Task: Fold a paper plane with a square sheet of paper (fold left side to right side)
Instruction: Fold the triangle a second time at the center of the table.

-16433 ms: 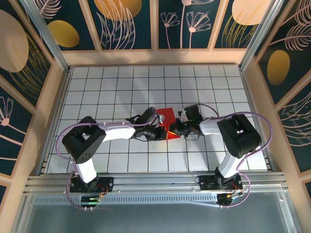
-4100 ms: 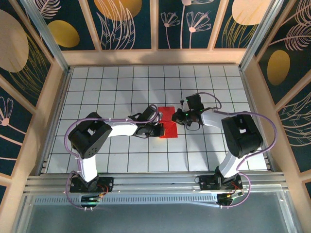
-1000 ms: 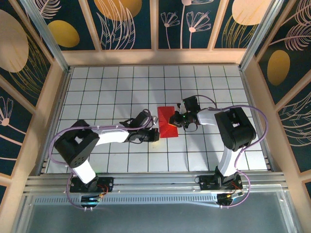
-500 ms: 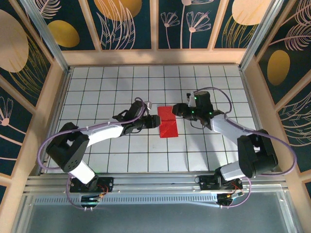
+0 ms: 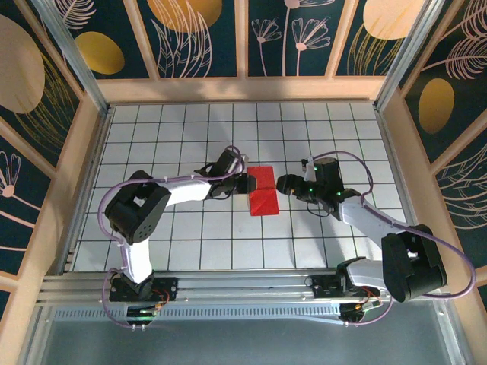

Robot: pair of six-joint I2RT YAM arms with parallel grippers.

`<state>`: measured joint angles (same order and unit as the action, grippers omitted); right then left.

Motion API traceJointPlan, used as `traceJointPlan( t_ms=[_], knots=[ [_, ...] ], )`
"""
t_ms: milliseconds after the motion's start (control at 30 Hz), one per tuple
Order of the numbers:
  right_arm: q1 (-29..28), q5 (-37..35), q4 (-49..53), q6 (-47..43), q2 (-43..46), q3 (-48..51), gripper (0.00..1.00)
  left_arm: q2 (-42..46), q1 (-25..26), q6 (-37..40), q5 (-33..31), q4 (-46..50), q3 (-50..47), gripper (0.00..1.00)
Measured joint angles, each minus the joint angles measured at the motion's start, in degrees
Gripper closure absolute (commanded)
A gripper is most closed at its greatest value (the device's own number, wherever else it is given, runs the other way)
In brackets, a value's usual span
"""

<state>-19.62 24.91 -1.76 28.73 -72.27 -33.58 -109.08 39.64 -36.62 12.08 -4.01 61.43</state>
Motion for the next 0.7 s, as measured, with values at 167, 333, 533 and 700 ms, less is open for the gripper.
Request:
traceJointPlan(
  t_ms=[167, 333, 533, 700],
  knots=[
    [0.4, 0.0, 0.0, -0.2, 0.0, 0.2, 0.26, -1.9, 0.0, 0.6, 2.7, 0.0, 0.1, 0.78],
    [0.5, 0.0, 0.0, -0.2, 0.0, 0.3, 0.26, -2.4, 0.0, 0.6, 3.4, 0.0, 0.1, 0.79],
    [0.5, 0.2, 0.0, -0.2, -0.3, 0.3, 0.26, -2.4, 0.0, 0.7, 3.5, 0.0, 0.1, 0.74],
    [0.5, 0.3, -0.3, -0.1, -1.0, 0.4, 0.26, -2.4, 0.0, 0.7, 2.9, 0.0, 0.1, 0.76]
  ],
)
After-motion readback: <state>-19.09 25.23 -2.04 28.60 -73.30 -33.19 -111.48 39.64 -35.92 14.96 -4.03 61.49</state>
